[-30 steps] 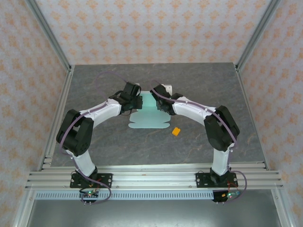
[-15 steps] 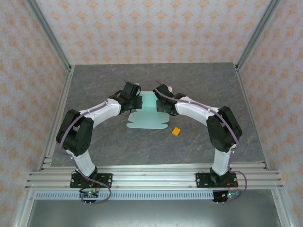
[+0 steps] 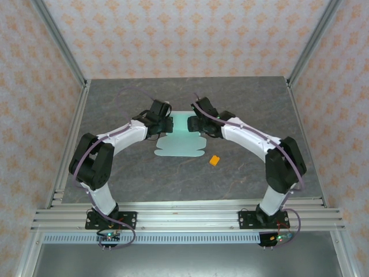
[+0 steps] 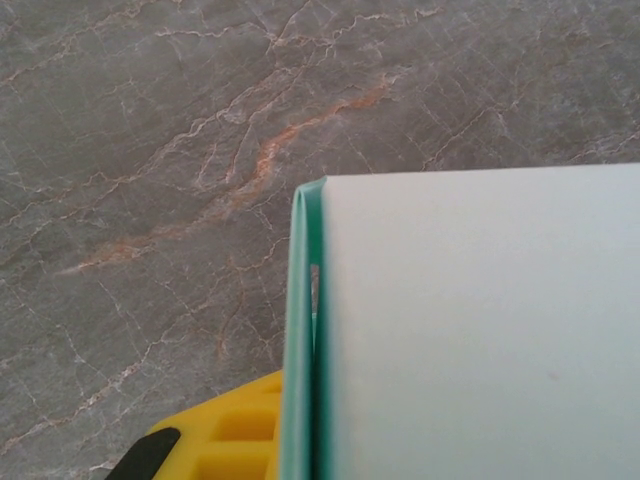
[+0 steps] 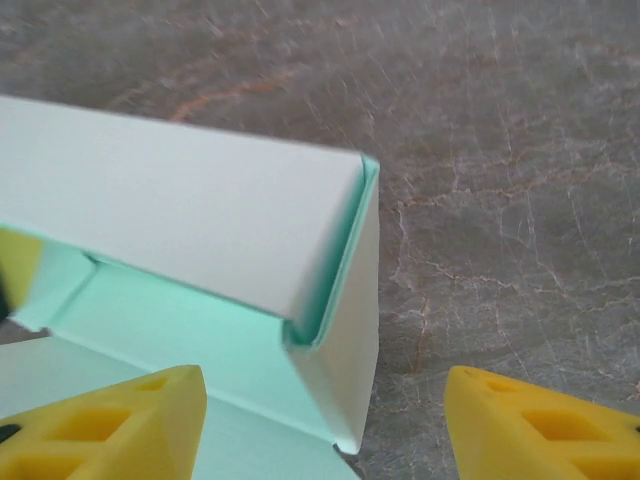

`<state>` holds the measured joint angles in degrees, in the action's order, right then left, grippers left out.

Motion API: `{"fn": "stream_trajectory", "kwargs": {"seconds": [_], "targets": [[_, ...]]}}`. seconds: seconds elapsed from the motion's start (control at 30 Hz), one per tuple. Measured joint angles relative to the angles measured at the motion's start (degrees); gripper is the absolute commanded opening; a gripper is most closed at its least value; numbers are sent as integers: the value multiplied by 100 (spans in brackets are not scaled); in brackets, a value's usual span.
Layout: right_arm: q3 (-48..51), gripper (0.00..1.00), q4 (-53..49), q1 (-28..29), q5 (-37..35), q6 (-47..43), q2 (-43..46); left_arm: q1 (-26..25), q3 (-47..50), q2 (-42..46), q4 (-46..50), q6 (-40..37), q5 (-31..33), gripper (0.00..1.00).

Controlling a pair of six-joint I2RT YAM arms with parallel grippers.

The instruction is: Fold the paper box

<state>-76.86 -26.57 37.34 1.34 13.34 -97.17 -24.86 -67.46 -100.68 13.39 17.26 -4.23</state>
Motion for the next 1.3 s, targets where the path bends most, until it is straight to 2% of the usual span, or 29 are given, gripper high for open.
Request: {"fn": "stream_trajectory", "kwargs": {"seconds": [0.2,0.43,0.7,0.93,1.1,1.3], "targets": [[2,65,-136,-267,236,-210,721,55,-262,0,632,-341,-142,7],[199,64,-151,-715,345,-317,1152,247,-955,-155,2026,-1187,-468,8],[850,63,-149,-713,470,-313,1152,391,-1886,-1346,3842,-2330,-627,9],[1147,62,-37,-713,627,-310,1152,387,-2815,-2068,5064,-2942,-638,13],[1296,62,48,-713,756,-293,1150,387,-3421,-2575,5534,-3121,-660,13],[1690,66,313,-713,1530,-308,1156,393,-3661,-2656,5648,-3270,-931,6]]}}
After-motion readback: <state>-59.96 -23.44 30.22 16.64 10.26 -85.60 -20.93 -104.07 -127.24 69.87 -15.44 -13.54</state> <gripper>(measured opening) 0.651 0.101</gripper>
